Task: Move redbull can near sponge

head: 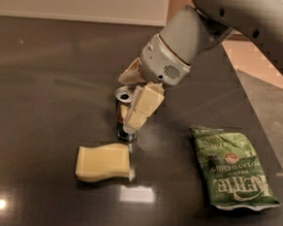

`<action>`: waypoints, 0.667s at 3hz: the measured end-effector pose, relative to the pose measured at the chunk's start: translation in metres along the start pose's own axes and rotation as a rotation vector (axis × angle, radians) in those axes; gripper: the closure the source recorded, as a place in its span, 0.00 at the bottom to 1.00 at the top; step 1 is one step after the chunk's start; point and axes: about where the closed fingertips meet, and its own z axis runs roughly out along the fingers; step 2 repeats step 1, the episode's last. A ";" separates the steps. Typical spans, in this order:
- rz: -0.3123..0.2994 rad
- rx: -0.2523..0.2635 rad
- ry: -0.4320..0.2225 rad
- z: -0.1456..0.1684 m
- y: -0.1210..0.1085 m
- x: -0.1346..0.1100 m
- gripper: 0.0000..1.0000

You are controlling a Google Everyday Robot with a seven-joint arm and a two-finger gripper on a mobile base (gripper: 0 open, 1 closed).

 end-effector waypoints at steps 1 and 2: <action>0.000 0.000 0.000 0.000 0.000 0.000 0.00; 0.000 0.000 0.000 0.000 0.000 0.000 0.00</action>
Offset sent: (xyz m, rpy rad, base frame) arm 0.0000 0.0000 0.0000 0.0000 0.0000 0.0000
